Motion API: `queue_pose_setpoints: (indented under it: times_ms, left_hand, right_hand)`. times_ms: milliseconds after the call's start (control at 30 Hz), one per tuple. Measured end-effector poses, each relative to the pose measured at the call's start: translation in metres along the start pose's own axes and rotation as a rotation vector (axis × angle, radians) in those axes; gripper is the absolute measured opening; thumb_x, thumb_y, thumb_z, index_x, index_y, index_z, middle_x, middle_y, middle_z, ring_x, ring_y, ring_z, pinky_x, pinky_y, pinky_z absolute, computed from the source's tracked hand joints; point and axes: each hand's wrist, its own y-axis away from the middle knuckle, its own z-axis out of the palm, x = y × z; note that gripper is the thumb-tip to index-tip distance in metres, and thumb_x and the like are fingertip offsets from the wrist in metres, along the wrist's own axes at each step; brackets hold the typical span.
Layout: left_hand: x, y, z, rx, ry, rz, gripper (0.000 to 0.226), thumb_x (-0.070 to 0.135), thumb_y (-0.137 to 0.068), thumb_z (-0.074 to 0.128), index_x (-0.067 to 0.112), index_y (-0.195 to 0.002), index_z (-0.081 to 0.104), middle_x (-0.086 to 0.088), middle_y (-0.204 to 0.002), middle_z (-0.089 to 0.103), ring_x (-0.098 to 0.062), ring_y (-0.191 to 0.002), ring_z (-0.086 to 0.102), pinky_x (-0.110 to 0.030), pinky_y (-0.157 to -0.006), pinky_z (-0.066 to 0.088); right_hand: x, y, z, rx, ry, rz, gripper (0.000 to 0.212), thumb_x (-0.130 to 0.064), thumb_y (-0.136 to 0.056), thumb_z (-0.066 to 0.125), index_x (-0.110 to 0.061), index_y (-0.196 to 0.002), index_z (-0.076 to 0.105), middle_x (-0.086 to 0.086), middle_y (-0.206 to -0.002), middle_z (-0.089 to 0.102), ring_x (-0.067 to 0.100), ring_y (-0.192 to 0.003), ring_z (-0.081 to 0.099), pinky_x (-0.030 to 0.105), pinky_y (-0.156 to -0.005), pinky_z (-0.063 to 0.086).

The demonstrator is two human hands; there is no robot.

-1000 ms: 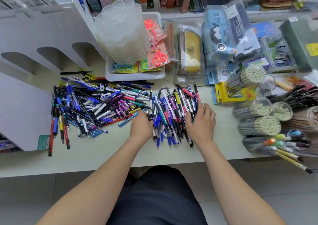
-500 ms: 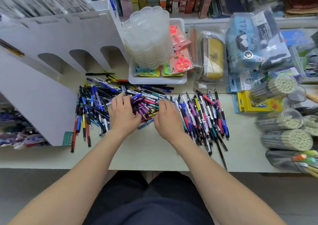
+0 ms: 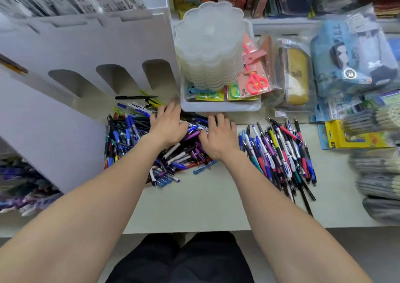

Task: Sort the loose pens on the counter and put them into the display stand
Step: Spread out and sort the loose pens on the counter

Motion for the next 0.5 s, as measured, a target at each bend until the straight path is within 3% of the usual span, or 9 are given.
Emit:
queue_pose_setpoints:
  times_ms: [67, 167, 333, 500]
  left_hand:
    - [-0.004, -0.001, -0.003, -0.011, -0.075, 0.029, 0.064, 0.033, -0.099, 0.043, 0.021, -0.161, 0.031, 0.0, -0.171, 0.027, -0.033, -0.151, 0.021, -0.062, -0.116, 0.023]
    - [-0.013, 0.005, -0.001, 0.009, -0.141, 0.067, 0.055, 0.03, -0.099, 0.042, 0.022, -0.154, 0.041, 0.0, -0.161, 0.039, -0.033, -0.147, 0.024, -0.06, -0.111, 0.025]
    - [-0.026, 0.016, 0.002, -0.007, -0.228, 0.196, 0.055, 0.032, -0.099, 0.043, 0.028, -0.155, 0.04, -0.002, -0.158, 0.038, -0.035, -0.152, 0.02, -0.068, -0.117, 0.02]
    - [-0.029, 0.029, 0.008, -0.024, -0.236, 0.235, 0.053, 0.035, -0.104, 0.042, 0.032, -0.156, 0.04, -0.001, -0.16, 0.035, -0.031, -0.154, 0.017, -0.067, -0.116, 0.019]
  right_hand:
    - [-0.007, 0.01, 0.003, 0.01, -0.053, 0.01, 0.06, -0.041, -0.094, 0.033, -0.014, -0.147, 0.044, 0.013, -0.132, 0.044, 0.037, -0.121, 0.044, 0.052, -0.104, 0.038]
    - [-0.017, 0.022, 0.005, 0.006, -0.155, 0.023, 0.063, -0.036, -0.092, 0.034, -0.016, -0.15, 0.044, 0.013, -0.138, 0.042, 0.033, -0.122, 0.041, 0.049, -0.103, 0.039]
    - [-0.027, 0.033, 0.0, 0.101, -0.172, 0.117, 0.052, -0.033, -0.092, 0.037, -0.012, -0.133, 0.061, 0.01, -0.129, 0.055, 0.032, -0.118, 0.049, 0.048, -0.103, 0.038]
    - [-0.033, 0.022, -0.005, -0.022, -0.197, 0.143, 0.055, -0.033, -0.099, 0.042, -0.011, -0.149, 0.048, 0.012, -0.147, 0.048, 0.035, -0.129, 0.042, 0.05, -0.107, 0.036]
